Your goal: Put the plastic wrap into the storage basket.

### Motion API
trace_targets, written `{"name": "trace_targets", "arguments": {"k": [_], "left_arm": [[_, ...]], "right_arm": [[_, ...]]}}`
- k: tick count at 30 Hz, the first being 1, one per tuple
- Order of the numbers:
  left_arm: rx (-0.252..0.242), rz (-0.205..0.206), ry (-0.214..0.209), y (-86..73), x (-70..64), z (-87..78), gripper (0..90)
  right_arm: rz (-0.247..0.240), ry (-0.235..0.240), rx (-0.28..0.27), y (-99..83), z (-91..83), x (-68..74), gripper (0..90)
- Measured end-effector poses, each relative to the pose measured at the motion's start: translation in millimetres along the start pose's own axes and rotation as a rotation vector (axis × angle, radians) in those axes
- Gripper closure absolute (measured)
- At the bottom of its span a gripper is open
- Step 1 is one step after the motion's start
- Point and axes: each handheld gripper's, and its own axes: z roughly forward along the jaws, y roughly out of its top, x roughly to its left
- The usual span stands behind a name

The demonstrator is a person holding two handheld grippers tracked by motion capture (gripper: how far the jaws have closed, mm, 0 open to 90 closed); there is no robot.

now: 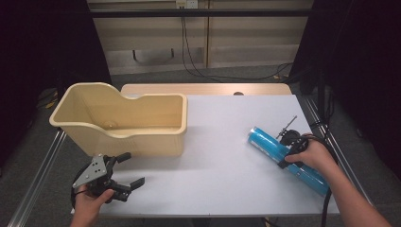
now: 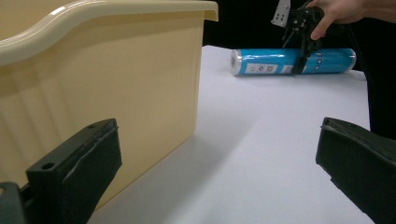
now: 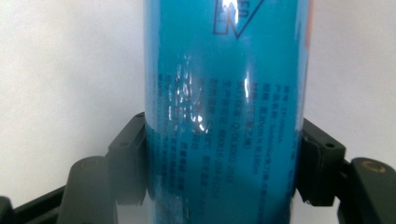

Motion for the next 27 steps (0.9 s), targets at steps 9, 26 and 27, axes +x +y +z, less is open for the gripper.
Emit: {"name": "trace_targets", "arguments": {"k": [9,26,27], "left_arm": [[-0.001,-0.003,0.000,0.0,0.3,0.5,0.0],[-0.006,-0.001,-0.003,0.6,0.5,-0.4,0.0],[-0.005,-0.001,-0.003,0.6,0.6,-0.4,0.0]], "right_arm": [[-0.013,0.010,0.019,3.3,-3.1,1.3,32.8],[-0.111,0.002,-0.015,35.1,-40.4,14.2,32.8],[-0.117,-0.002,-0.013,37.3,-43.0,15.0,32.8]]}}
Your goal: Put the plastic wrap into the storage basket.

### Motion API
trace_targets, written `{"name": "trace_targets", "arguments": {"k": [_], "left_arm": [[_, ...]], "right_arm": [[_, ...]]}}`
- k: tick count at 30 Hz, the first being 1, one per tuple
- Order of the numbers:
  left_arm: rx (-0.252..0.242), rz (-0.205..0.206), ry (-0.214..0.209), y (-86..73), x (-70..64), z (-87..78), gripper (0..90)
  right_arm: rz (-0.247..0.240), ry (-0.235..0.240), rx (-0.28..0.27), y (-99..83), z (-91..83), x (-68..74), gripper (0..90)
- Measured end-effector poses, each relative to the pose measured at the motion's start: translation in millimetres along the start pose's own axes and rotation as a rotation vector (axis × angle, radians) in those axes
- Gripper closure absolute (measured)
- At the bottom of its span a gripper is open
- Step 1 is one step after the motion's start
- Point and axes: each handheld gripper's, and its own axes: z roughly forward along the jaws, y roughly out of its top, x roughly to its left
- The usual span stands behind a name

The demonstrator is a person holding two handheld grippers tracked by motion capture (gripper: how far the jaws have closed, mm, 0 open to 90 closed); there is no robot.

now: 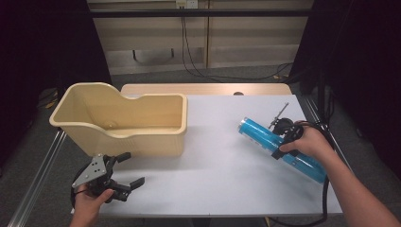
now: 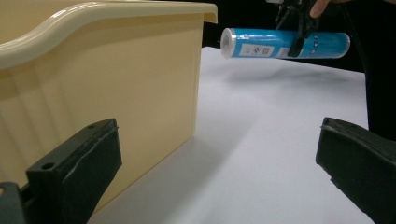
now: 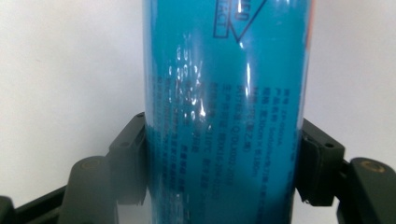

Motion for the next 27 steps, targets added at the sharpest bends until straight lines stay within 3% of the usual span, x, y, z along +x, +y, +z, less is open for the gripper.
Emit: {"name": "trace_targets", "arguments": {"k": [14,27], "left_arm": [[-0.004,-0.003,-0.002,0.3,-0.2,0.0,0.0],[-0.009,-0.004,-0.009,0.8,-0.6,-0.4,0.0]], "right_arm": [[-0.072,0.006,-0.016,29.7,-34.5,8.2,32.8],[-0.096,-0.015,-0.040,51.8,-64.8,8.7,32.8]]}}
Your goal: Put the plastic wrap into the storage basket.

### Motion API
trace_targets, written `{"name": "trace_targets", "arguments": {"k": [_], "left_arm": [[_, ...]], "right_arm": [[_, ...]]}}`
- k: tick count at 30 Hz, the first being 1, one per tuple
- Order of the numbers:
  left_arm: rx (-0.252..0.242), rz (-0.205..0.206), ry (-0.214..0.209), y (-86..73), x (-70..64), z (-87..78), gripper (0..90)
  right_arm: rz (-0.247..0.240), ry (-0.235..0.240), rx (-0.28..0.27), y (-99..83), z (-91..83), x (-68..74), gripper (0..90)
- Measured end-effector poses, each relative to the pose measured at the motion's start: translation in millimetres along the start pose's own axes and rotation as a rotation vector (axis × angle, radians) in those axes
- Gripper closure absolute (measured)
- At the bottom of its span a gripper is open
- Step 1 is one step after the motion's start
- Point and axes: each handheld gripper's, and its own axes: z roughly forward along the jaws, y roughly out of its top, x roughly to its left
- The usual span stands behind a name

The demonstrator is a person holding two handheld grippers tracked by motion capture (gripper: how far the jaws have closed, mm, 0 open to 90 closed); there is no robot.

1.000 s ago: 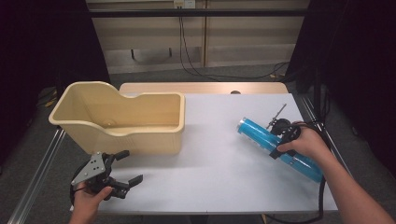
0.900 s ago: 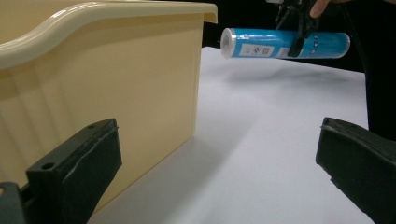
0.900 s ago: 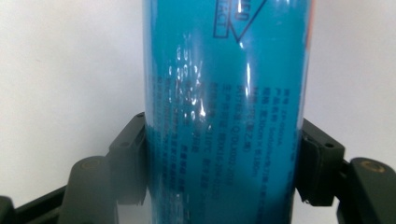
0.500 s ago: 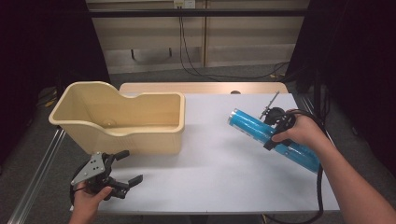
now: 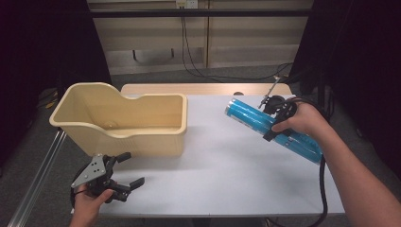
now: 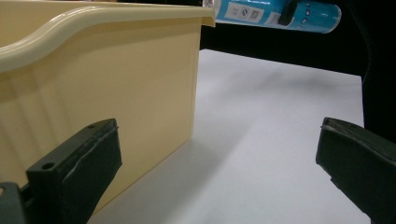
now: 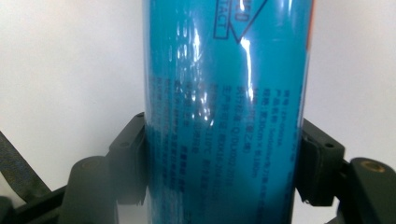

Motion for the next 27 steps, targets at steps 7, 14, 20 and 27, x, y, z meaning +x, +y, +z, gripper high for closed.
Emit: {"name": "trace_targets", "arguments": {"k": [7,14,20,27], "left_arm": [[0.005,0.008,0.003,0.5,0.1,-0.7,0.0],[-0.002,-0.002,0.000,0.1,-0.5,-0.8,0.0],[-0.003,-0.002,-0.001,0.1,-0.6,-0.6,0.0],[-0.002,-0.001,-0.004,0.2,-0.4,-0.9,0.0]], "right_arm": [[-0.013,-0.007,-0.015,13.7,-15.1,-0.1,32.8],[-0.041,-0.013,-0.012,27.4,-30.9,0.5,32.7],[-0.056,-0.008,-0.012,39.8,-38.3,2.8,32.8],[-0.081,-0.006,-0.013,54.2,-45.8,5.6,32.8]]}}
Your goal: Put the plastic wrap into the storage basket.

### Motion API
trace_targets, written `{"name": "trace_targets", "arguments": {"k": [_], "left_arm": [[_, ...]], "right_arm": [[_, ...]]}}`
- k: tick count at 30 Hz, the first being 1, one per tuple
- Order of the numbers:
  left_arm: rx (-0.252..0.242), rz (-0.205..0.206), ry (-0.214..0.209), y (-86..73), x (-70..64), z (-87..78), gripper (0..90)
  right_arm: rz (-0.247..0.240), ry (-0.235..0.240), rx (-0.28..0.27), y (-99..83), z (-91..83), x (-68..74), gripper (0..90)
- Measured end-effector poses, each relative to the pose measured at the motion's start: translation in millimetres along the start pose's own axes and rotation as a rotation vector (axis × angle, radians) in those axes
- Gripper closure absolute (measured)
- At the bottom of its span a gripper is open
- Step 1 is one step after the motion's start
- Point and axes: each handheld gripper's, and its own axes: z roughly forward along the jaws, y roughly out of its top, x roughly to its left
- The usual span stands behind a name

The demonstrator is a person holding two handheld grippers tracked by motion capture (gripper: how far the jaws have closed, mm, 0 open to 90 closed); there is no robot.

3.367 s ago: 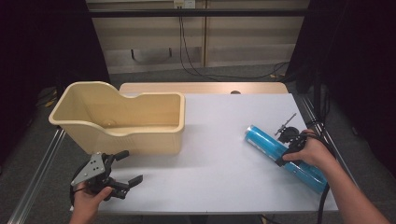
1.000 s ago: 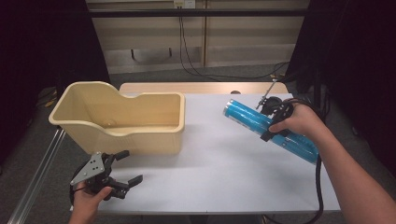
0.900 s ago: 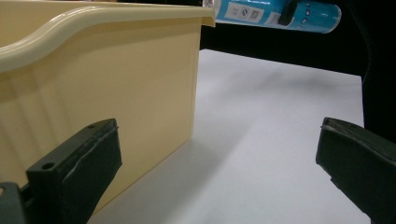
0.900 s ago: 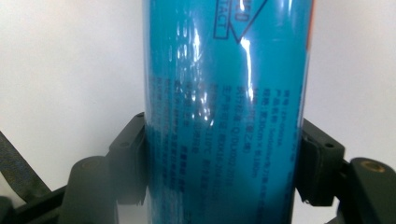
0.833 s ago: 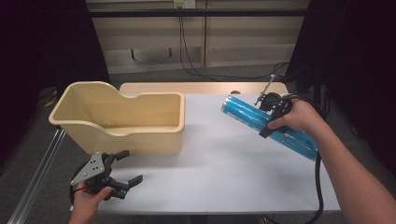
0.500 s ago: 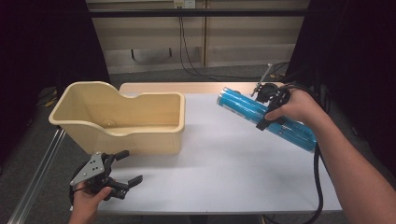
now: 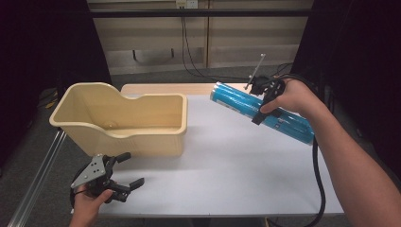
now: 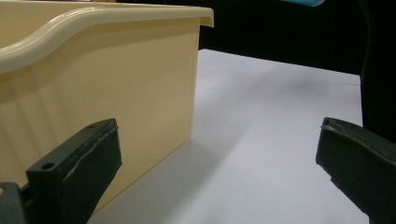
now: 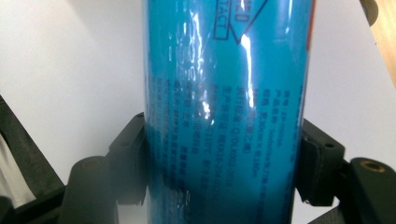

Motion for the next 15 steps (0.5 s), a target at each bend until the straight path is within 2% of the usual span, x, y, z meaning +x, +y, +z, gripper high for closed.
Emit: {"name": "trace_targets", "arguments": {"k": [6,15], "left_arm": [[0.000,0.003,0.001,0.0,0.1,0.0,0.0],[0.000,0.015,0.000,0.2,1.1,-0.5,0.0]], "right_arm": [[-0.014,-0.004,-0.003,12.2,-5.2,0.6,32.8],[-0.063,-0.012,-0.008,35.4,-13.0,6.4,32.8]]}}
